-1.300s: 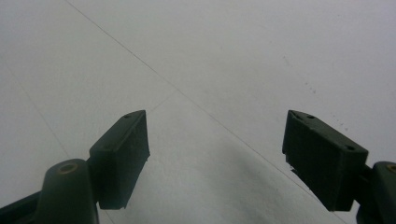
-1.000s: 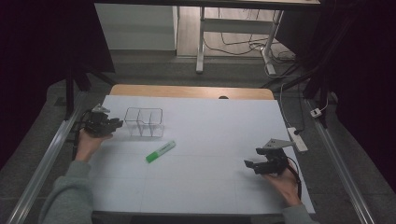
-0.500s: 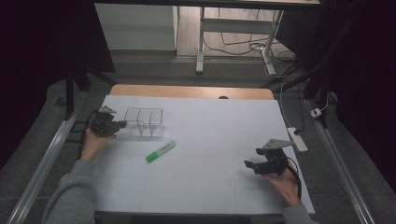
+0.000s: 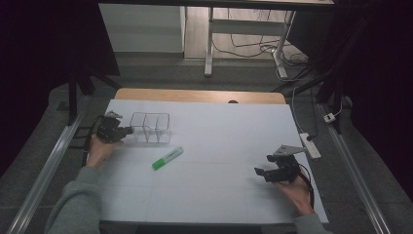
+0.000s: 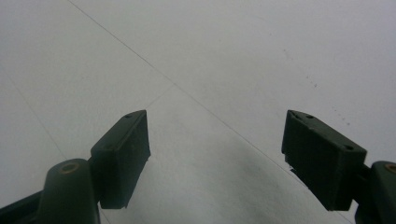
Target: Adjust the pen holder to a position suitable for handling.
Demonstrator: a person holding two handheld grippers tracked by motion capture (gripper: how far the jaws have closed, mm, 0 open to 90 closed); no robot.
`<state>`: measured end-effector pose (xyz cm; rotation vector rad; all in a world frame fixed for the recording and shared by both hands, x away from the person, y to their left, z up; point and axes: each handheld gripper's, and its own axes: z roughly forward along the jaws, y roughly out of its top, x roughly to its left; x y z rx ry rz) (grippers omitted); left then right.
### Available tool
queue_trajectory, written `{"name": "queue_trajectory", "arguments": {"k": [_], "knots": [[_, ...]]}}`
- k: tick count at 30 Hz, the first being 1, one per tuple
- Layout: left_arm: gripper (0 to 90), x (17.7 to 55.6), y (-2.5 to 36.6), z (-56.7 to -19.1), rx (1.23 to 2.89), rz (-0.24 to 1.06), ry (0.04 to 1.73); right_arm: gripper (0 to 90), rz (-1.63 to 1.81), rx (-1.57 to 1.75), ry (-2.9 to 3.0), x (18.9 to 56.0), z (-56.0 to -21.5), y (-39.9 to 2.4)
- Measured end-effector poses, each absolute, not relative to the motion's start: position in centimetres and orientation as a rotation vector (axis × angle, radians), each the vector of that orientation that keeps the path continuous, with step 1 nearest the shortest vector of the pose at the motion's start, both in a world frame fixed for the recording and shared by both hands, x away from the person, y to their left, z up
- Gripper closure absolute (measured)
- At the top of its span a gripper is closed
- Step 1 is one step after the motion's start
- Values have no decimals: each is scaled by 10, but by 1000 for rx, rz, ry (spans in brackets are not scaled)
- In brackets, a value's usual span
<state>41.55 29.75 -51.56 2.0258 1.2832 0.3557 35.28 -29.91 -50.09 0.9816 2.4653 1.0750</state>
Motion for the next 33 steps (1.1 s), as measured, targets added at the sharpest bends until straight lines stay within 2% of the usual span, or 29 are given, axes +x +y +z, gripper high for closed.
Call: {"name": "queue_trajectory", "arguments": {"k": [33], "knots": [[889, 420, 255, -512, 2092, 330, 1183, 230, 1070, 974, 2472, 353, -501, -298]]}}
